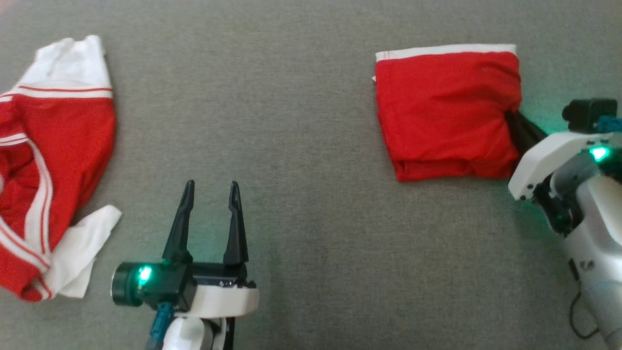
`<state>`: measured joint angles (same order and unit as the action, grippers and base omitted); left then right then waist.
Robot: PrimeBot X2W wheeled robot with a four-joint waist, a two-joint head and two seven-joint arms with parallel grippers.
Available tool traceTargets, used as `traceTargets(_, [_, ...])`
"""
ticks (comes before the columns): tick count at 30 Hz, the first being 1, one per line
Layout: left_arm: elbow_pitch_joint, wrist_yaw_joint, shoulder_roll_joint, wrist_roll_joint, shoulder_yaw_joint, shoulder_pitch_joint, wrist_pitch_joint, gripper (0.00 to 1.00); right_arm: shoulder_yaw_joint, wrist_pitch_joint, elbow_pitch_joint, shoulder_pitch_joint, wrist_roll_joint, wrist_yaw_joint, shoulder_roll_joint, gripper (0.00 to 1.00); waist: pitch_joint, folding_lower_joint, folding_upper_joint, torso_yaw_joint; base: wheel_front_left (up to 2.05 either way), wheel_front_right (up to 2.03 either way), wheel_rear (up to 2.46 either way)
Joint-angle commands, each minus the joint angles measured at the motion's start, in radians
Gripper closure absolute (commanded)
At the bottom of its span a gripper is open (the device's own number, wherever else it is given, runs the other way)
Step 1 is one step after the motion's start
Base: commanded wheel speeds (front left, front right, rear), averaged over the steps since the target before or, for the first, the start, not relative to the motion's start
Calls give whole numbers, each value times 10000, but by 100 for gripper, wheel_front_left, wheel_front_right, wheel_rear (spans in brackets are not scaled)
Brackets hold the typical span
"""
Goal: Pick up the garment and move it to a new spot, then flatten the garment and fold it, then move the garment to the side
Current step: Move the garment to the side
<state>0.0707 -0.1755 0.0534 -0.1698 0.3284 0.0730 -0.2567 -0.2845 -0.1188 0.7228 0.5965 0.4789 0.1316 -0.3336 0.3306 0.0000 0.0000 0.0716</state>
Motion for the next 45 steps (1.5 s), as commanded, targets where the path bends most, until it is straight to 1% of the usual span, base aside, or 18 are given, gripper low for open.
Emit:
traceTargets(1, [-365,-8,-32,9,-287,337,-51,0,-153,23,-199,210,46,-9,-355,100,291,0,0,-289,0,0,0])
traceTargets(4, [-408,41,-32,86,-337,517,-51,0,-133,-53,-428,490,20,-9,-973,100,700,0,0,-643,0,0,0])
traceTargets(7, [-438,127,-32,191,-353,777,-51,0,123,-255,-612,657,-100,-9,-1815,100,1165,0,0,-959,0,0,0])
traceTargets(12, [-479,325,-32,441,-389,1390,-51,0,911,-535,-778,860,-319,-9,-3461,100,2102,0,0,-1376,0,0,0])
traceTargets(15, [-460,466,-32,588,-396,1843,-51,0,1531,-574,-712,956,-470,-9,-4288,100,2633,0,0,-1489,0,0,0])
traceTargets(18, [-440,519,-32,672,-426,2210,-51,0,2058,-574,-619,1060,-767,-9,-4796,100,3003,0,0,-1588,0,0,0])
traceTargets(20, [-418,549,-32,697,-437,2400,-51,0,2362,-518,-564,1161,-1095,-9,-4961,100,3155,0,0,-1632,0,0,0])
traceTargets(21, [-395,567,-32,697,-428,2475,-51,0,2528,-454,-522,1211,-1300,-9,-4989,71,3183,0,0,-1638,0,0,0])
traceTargets(22, [-395,567,-32,697,-428,2475,-51,0,2528,-454,-522,1211,-1300,-9,-4989,71,3183,0,0,-1638,0,0,0])
traceTargets(23, [-367,582,-32,695,-414,2536,-51,0,2672,-374,-487,1250,-1533,-9,-4990,0,3193,0,0,-1635,0,0,0])
traceTargets(26, [-282,631,-32,661,-342,2634,-51,0,3219,95,-348,1359,-2461,-9,-4802,0,3024,0,0,-1546,0,0,0])
traceTargets(28, [-220,620,-32,599,-281,2598,-51,0,3540,432,-281,1338,-3076,-9,-4462,0,2757,0,0,-1430,0,0,0])
traceTargets(30, [-149,580,-32,529,-226,2497,-51,0,3727,799,-317,1245,-3500,-9,-3904,0,2405,0,0,-1294,0,0,0])
traceTargets(32, [-68,537,-32,436,-157,2339,-51,0,3624,1215,-507,1038,-3641,-9,-3196,0,1965,0,0,-1120,0,0,0])
traceTargets(35, [106,457,-32,232,-75,2015,-51,0,2927,1864,-952,493,-3459,-9,-2113,0,1179,0,0,-811,0,0,0])
traceTargets(39, [355,339,-32,-35,-126,1488,-51,0,1621,2810,-1450,-679,-2661,-9,-930,0,-1,0,0,-423,0,0,0])
traceTargets(42, [517,299,-32,-141,-233,1087,-51,0,728,3393,-1673,-1520,-1994,-9,-241,0,-895,0,0,-185,0,0,0])
traceTargets(45, [598,252,-32,-140,-436,667,-51,0,-86,3717,-1835,-2246,-1475,-9,339,0,-1751,0,0,-93,0,0,0])
